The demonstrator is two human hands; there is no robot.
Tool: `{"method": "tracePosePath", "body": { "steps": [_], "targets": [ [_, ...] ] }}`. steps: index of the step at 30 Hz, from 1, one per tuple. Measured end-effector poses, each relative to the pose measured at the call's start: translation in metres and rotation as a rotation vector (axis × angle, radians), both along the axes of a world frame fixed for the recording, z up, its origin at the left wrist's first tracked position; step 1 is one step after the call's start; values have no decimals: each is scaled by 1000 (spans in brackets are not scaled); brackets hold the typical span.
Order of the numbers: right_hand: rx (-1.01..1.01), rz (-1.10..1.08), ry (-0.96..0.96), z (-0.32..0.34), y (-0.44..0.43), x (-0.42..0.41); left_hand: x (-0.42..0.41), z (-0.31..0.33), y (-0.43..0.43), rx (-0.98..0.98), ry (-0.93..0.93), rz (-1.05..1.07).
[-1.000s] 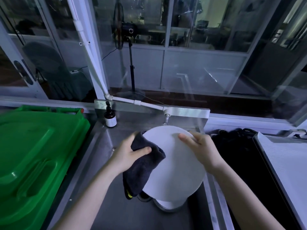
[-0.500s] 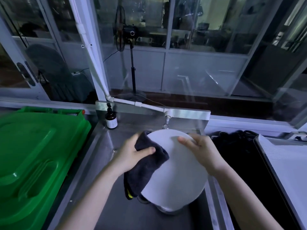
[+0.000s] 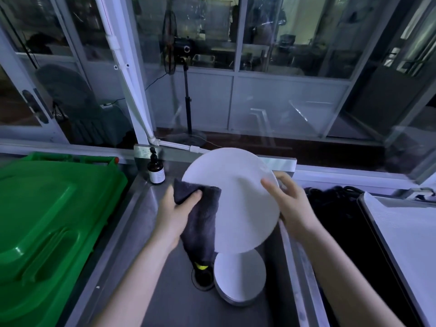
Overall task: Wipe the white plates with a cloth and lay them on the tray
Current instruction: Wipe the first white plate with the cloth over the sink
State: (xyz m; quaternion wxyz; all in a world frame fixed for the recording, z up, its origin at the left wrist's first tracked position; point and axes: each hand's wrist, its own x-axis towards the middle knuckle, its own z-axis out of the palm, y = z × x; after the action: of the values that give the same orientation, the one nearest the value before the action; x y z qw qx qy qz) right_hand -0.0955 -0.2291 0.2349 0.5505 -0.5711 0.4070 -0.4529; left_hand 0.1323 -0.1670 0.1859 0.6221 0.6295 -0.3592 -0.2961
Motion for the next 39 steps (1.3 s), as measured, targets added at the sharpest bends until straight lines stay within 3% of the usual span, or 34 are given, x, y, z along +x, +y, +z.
{"method": "tracePosePath", "body": {
  "steps": [4,7,9,12,14,17,21,23,25,27,30,32,35,39],
  "targets": [
    [-215,244,391,20,-17,2,11,19,-4,-7,-254,-329],
    [-261,217,520,19,-15,9,7,26,-5,12,-346,-429],
    [-231,83,425,12,-10,6,4,22,-3,-38,-261,-360],
    [90,-275,14,-8,4,12,-4,11,0,-81,10,-127],
    [210,-362,-78,-16,13,20,-11,7,1,-44,108,-27],
    [39,-257,113,-15,12,11,-4,7,2,1,9,-89],
    [-218,93,522,6,2,2,5,15,0,64,-290,-429],
    [-264,191,595,11,1,6,0,17,-4,67,-380,-534],
    [-245,125,550,12,-1,3,-3,15,-6,6,-289,-453],
    [-138,-75,353,7,2,3,-7,7,-9,-34,-123,-209],
    [153,-508,-90,-15,21,31,-33,-9,-9,83,72,162],
    [246,-680,-187,-32,35,52,-49,-19,-9,162,247,298],
    [198,-502,-107,-37,32,44,-43,-24,-7,133,376,254],
    [-6,-65,91,-11,-1,1,-8,-16,-4,81,116,93]
  ]
}}
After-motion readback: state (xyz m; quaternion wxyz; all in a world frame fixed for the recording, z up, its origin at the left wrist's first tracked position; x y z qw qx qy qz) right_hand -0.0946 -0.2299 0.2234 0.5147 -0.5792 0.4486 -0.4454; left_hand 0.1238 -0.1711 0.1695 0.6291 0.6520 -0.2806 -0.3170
